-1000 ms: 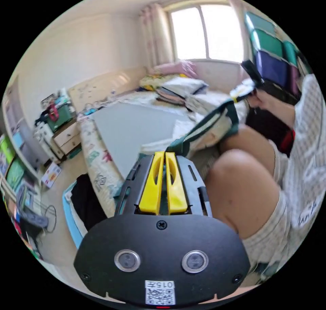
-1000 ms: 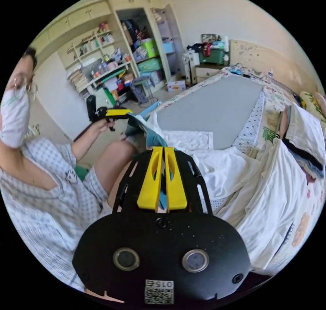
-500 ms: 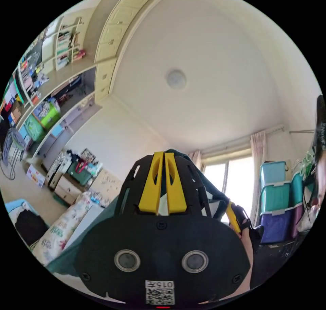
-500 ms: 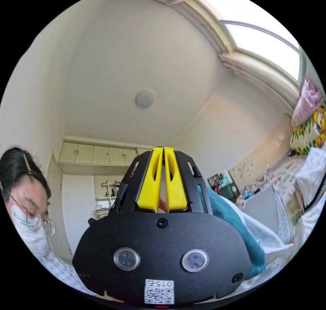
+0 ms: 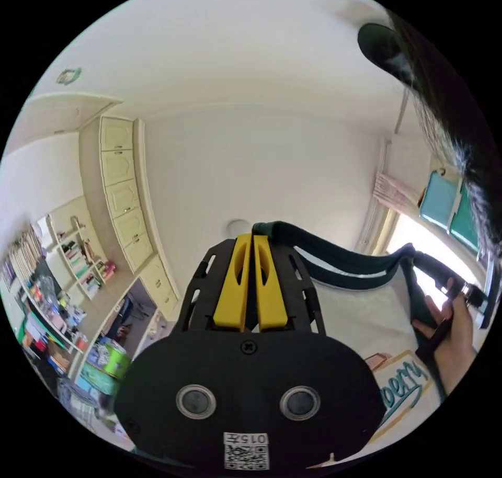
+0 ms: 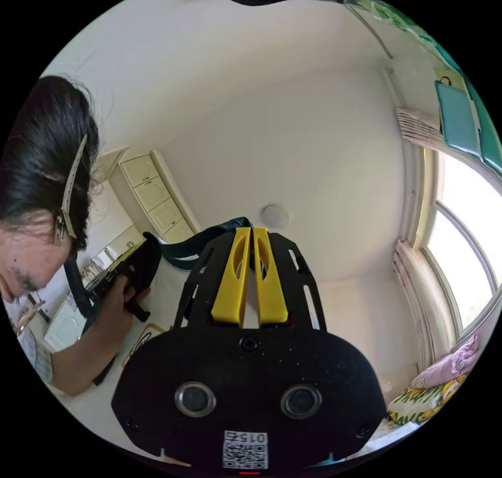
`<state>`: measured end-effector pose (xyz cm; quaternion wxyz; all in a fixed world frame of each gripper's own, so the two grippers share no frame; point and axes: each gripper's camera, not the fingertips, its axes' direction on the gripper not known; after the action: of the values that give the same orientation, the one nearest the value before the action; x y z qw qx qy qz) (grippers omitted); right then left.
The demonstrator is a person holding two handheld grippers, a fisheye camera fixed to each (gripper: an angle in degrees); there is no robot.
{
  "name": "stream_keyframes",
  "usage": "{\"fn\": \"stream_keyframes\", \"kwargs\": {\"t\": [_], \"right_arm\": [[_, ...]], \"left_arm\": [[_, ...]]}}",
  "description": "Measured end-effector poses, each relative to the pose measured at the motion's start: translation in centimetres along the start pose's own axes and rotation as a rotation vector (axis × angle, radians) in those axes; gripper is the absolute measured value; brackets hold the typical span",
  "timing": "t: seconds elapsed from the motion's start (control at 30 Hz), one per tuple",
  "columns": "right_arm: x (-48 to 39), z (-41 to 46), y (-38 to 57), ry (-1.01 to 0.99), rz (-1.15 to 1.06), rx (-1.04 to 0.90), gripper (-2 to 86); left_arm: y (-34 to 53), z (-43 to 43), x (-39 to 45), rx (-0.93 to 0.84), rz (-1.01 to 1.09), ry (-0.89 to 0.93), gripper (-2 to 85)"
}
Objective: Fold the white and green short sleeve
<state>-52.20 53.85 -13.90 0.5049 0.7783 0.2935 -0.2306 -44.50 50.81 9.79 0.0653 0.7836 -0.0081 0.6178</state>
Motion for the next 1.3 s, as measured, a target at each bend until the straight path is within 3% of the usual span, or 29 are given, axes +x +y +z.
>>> {"fn": "stream_keyframes", "kwargs": {"t": [0.17,0.37,0.53,0.57,0.63,0.73,0.87,1.0,1.13,1.3], "right_arm": [[1.7,6.9,7.9,0.05,-0.082,-0.124,-0.5],[8.4,20.1,25.4,0.048,-0.025,-0.395,-0.5],[16.4,34.1,50.7,0.074,0.102,-0.906,-0.3],[17.5,35.3,54.0,0.07,0.123,-0.977,-0.3],[21.1,38.5,65.4,0.085,0.189,-1.279,-0.2],[24.5,39.1,73.3,0.145,0.291,-1.468,0.0],[24.4,37.6,77.5,-0.144,0.29,-1.56,1.0],[23.3,35.6,80.6,-0.417,0.322,-1.785,7.8],[24.3,35.1,83.0,-0.399,0.307,-1.912,9.7],[25.4,37.0,85.2,-0.38,0.344,-1.967,9.9]], "left_arm": [[6.7,3.3,1.2,-0.092,0.113,-0.018,-0.8],[22.8,11.5,2.9,-0.315,0.244,-0.009,-0.7],[45.2,18.6,3.7,-0.709,0.356,0.06,0.3],[48.0,19.1,3.6,-0.769,0.372,0.065,0.6],[58.7,20.2,2.7,-1.056,0.397,0.094,3.0],[66.4,19.6,0.3,-1.282,0.312,0.193,7.4],[68.7,19.3,-4.1,-1.366,0.163,0.244,9.4],[67.9,18.7,-6.6,-1.628,0.151,0.676,11.3],[65.8,18.7,-10.1,-1.79,-0.063,0.834,13.2],[66.5,20.9,-9.2,-1.896,-0.076,0.931,10.4]]}}
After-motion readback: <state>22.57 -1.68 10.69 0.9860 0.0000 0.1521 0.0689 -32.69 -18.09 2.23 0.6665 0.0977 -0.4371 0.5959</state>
